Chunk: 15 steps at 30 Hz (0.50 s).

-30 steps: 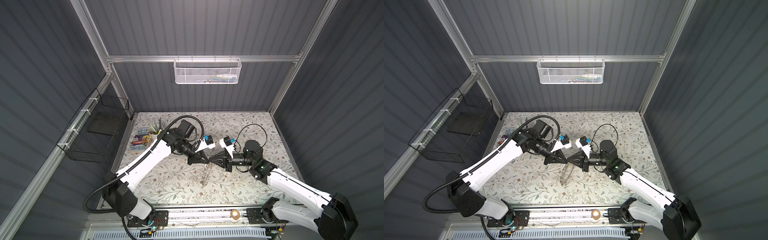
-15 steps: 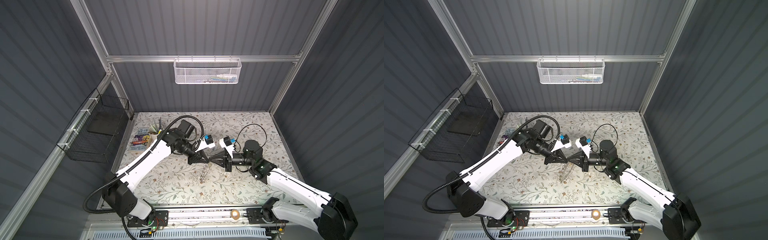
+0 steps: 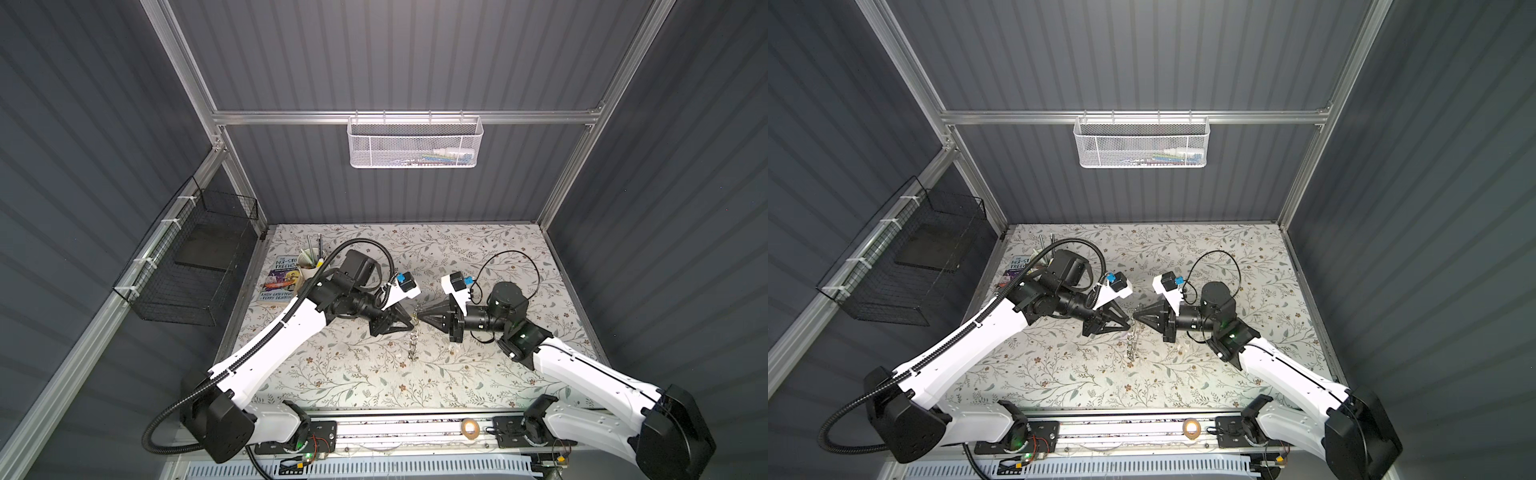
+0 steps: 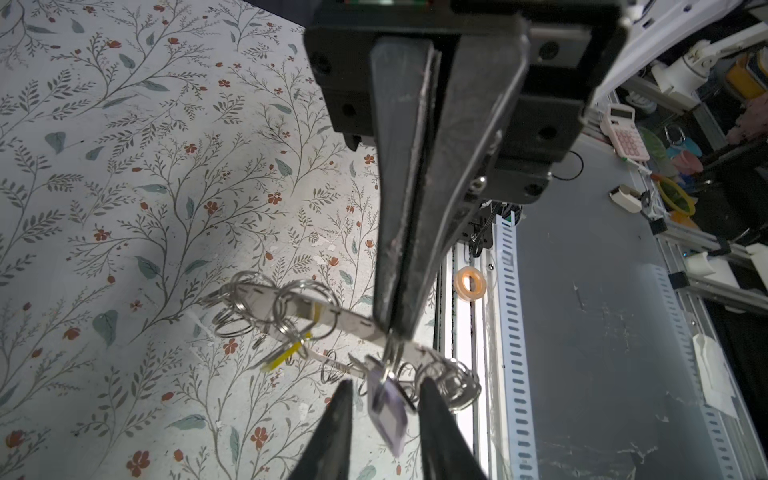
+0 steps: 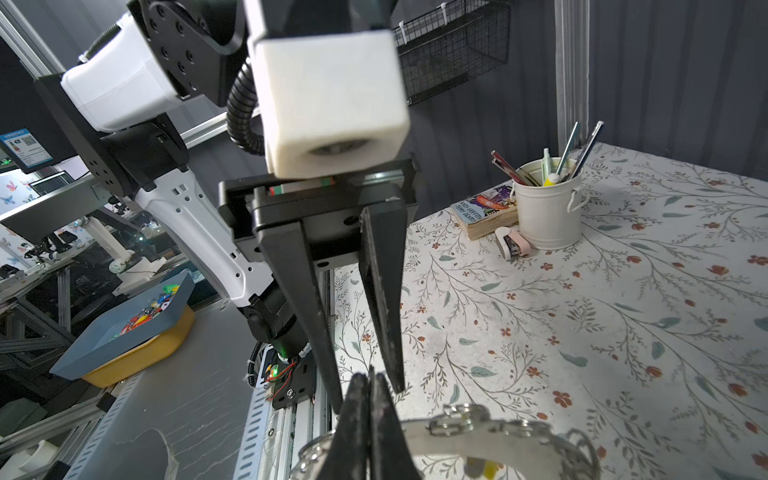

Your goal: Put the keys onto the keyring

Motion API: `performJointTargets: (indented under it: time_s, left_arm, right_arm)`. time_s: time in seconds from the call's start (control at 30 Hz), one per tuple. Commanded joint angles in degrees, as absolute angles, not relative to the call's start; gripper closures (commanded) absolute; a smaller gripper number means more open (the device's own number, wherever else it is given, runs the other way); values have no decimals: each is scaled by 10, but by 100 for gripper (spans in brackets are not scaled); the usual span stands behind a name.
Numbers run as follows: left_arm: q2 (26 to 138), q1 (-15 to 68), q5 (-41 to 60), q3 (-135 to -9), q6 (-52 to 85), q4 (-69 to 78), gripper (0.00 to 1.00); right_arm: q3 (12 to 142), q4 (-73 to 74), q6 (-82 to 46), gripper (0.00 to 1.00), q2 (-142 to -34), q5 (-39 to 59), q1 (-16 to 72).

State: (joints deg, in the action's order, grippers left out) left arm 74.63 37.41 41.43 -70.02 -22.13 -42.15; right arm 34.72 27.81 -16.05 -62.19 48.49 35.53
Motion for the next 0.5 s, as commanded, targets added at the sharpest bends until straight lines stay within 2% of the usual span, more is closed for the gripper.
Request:
performJointTargets:
  time_s: [0.0, 0.2, 0.33, 0.47]
  left_arm:
    - [705, 358, 427, -661, -156, -345, 64]
    - [653, 340, 469, -578, -61, -212, 59]
    - [643, 340, 514, -545, -39, -167, 54]
    - [645, 340, 534, -516, -6, -100, 53]
  right_arm:
    - [334, 344, -175, 100, -612, 496, 356]
    - [319, 400, -193, 100, -617, 513, 354]
    - [315, 434, -206, 100, -623, 534, 353]
    - [314, 459, -217, 100, -632, 543, 353]
